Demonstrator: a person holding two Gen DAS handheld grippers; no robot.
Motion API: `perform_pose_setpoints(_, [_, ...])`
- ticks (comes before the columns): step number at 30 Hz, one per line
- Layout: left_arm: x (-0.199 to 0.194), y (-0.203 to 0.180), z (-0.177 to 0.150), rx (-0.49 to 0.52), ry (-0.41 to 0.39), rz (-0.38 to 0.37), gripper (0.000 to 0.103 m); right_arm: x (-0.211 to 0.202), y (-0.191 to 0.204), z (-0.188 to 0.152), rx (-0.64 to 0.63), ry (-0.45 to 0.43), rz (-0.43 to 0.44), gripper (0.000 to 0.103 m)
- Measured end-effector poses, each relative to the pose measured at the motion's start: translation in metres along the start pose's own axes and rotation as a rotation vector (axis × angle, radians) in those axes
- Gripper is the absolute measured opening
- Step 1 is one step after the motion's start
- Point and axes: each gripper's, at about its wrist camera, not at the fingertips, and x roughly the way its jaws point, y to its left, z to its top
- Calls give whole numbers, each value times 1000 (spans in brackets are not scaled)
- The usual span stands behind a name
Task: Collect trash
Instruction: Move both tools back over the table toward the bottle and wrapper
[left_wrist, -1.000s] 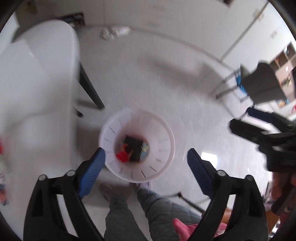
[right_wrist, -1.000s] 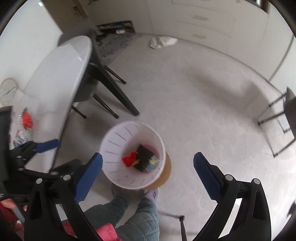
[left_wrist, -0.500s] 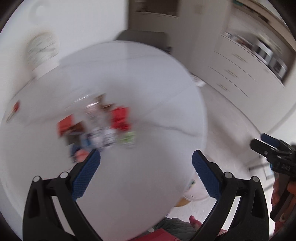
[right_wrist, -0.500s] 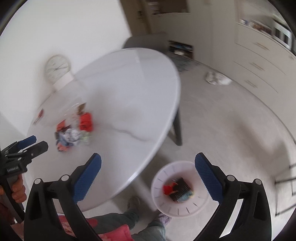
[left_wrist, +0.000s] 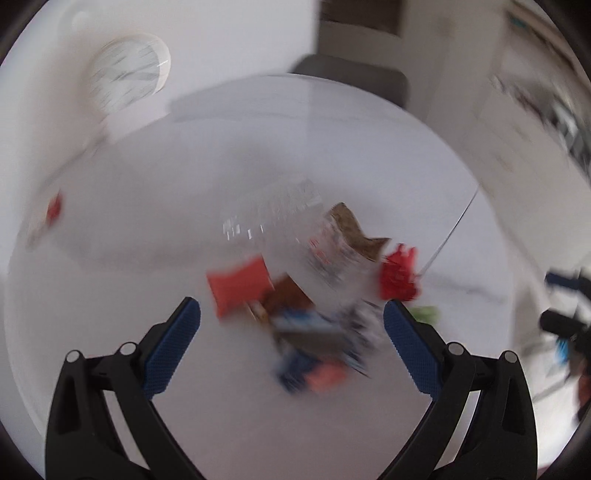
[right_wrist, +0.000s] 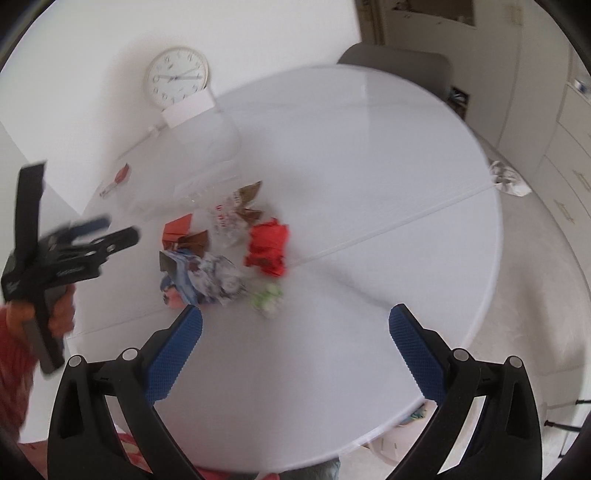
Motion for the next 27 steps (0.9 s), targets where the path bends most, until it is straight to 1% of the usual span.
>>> perform_pose_setpoints(3, [31, 6, 26, 191, 29, -25, 95, 22, 16, 16, -11, 36, -19, 100])
perform_pose_setpoints(4, [46, 8, 37, 271, 43, -36, 95, 27, 19, 19, -9, 44, -23, 100])
perform_pose_setpoints(7, [80, 10, 58, 441, 83, -69, 95, 43, 27, 28, 15, 77, -37, 100])
perform_pose_setpoints(10, [110, 12, 69, 560, 132, -124, 95, 51, 26, 29, 54, 103, -49, 100])
perform_pose_setpoints(13, [129, 12, 72, 645, 151, -179, 95, 58, 21, 28, 106, 124, -64, 100])
perform_pose_setpoints(15, [140, 13, 72, 682, 165, -202, 93, 60, 17, 26, 144, 137, -77, 100])
perform_pose_setpoints(17, [147, 12, 71, 707, 175, -223, 86, 62, 13, 24, 179, 146, -89, 100])
perform_pose_setpoints(20, [151, 15, 73, 720, 161, -252, 85, 64, 9, 23, 214, 149, -97, 100])
perform_pose_setpoints(25, [149, 24, 79, 675, 140, -289, 77, 66, 12, 28, 215, 155, -100, 100])
perform_pose_setpoints(27, [148, 26, 82, 664, 133, -290, 77, 67, 16, 32, 199, 156, -101, 100])
